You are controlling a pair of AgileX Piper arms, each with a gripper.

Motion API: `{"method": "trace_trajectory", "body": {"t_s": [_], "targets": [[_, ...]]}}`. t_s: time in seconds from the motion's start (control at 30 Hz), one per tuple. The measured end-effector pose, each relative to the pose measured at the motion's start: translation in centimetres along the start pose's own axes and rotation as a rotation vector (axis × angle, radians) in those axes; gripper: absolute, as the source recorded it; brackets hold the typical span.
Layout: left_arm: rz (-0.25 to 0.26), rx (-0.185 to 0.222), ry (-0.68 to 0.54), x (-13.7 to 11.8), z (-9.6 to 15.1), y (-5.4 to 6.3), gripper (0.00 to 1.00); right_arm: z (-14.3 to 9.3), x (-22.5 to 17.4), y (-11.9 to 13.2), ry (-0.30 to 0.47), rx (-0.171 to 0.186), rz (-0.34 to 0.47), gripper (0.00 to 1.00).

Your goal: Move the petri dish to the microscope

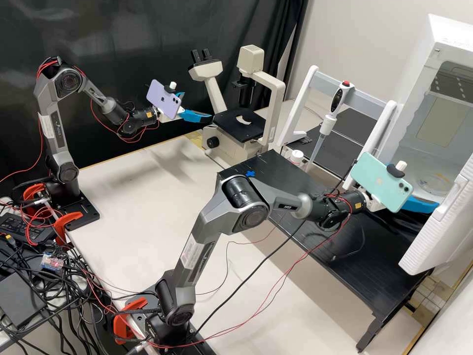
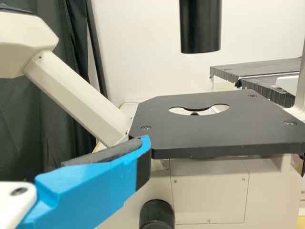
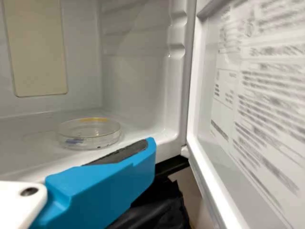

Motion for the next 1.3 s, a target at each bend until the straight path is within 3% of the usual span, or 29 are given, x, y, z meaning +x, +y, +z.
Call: {"method": "trace_trajectory", "body": {"t_s": [0.4, 0.8, 0.83, 1.3], "targets": [[0.000, 0.000, 0.000, 0.0, 0.0, 0.0, 1.00, 0.1, 7.7, -2.1, -0.077, -0.046, -0.034, 1.00], [0.000, 0.000, 0.000, 0.0, 0.0, 0.0, 1.00, 1.0, 11.0, -3.4, -0.082, -0.050, -0.040, 1.00], [0.000, 0.000, 0.000, 0.0, 0.0, 0.0, 1.00, 0.9, 11.0, -3.3, -0.077, -0.043, -0.040, 0.00], [0.000, 0.000, 0.000, 0.0, 0.0, 0.0, 1.00, 1.5, 11.9, -3.6, -0.039, -0.023, -0.088, 0.00]]}}
